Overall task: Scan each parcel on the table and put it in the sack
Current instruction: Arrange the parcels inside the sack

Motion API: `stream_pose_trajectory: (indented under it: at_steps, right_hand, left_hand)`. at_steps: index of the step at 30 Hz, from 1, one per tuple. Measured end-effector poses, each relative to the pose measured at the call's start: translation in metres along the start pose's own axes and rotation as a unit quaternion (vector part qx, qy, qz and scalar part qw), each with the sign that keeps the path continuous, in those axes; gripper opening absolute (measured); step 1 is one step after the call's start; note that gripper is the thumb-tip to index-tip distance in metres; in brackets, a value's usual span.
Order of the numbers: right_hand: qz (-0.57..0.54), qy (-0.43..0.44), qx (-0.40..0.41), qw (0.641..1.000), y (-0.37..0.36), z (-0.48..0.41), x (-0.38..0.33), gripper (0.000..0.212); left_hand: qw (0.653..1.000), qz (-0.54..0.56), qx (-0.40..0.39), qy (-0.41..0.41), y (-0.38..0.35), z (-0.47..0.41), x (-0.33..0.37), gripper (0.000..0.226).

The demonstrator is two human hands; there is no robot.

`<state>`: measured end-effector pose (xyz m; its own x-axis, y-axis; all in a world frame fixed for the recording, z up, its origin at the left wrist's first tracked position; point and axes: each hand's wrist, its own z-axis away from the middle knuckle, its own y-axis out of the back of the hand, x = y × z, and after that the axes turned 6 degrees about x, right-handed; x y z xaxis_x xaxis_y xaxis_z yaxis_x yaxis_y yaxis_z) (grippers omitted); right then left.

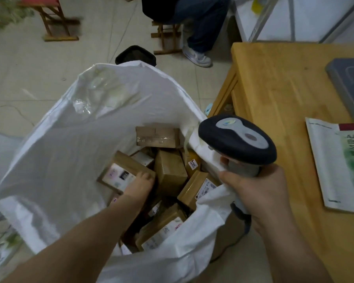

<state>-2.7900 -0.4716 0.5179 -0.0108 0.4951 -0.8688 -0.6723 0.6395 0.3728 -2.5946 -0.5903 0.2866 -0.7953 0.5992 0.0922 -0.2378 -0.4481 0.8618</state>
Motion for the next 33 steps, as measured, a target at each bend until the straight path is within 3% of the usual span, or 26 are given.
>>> stream_pose_trajectory:
  at_steps: [2, 7, 10, 12, 15, 20, 23, 25, 27, 30, 31, 33]
  right_hand:
    - [0.012, 0.003, 0.004, 1.0, -0.003, 0.0, 0.002, 0.041]
    - [0.028, 0.01, 0.007, 1.0, -0.001, -0.003, 0.003, 0.04]
    - [0.061, -0.009, 0.005, 0.998, -0.002, 0.0, -0.002, 0.038]
    - [0.089, -0.025, 0.005, 0.996, -0.003, 0.004, -0.006, 0.03]
    - [0.118, -0.04, 0.004, 0.992, -0.008, 0.009, -0.012, 0.05]
    - [0.152, -0.047, -0.008, 0.987, -0.014, 0.02, -0.019, 0.039]
    - [0.152, -0.044, -0.004, 0.987, -0.014, 0.024, -0.017, 0.029]
    - [0.149, -0.039, 0.009, 0.988, -0.012, 0.026, -0.013, 0.032]
    - [0.14, -0.043, 0.023, 0.989, -0.009, 0.027, -0.014, 0.038]
    - [0.092, -0.03, 0.042, 0.994, 0.001, 0.025, -0.035, 0.04]
    - [0.069, -0.019, 0.049, 0.996, 0.005, 0.024, -0.047, 0.037]
    - [0.029, 0.011, 0.059, 0.998, 0.015, 0.023, -0.067, 0.029]
  left_hand:
    - [0.998, -0.027, -0.026, -0.048, -0.01, -0.008, 0.004, 0.058]
    - [0.996, 0.067, -0.055, 0.006, 0.003, -0.028, -0.02, 0.049]
    - [0.985, 0.127, 0.098, 0.061, 0.037, -0.001, -0.017, 0.055]
    - [0.957, 0.121, 0.228, 0.133, 0.067, 0.024, -0.022, 0.06]
    - [0.907, 0.107, 0.323, 0.247, 0.108, 0.061, -0.045, 0.073]
    - [0.848, 0.081, 0.307, 0.425, 0.137, 0.083, -0.1, 0.095]
    - [0.835, 0.134, 0.222, 0.484, 0.138, 0.093, -0.127, 0.098]
    - [0.849, 0.156, 0.172, 0.474, 0.131, 0.1, -0.136, 0.059]
    - [0.844, 0.262, 0.164, 0.438, 0.138, 0.105, -0.13, 0.021]
    - [0.758, 0.478, 0.246, 0.37, 0.188, 0.104, -0.106, 0.015]
    - [0.745, 0.511, 0.265, 0.339, 0.21, 0.107, -0.098, 0.014]
    - [0.757, 0.516, 0.279, 0.289, 0.248, 0.12, -0.084, 0.011]
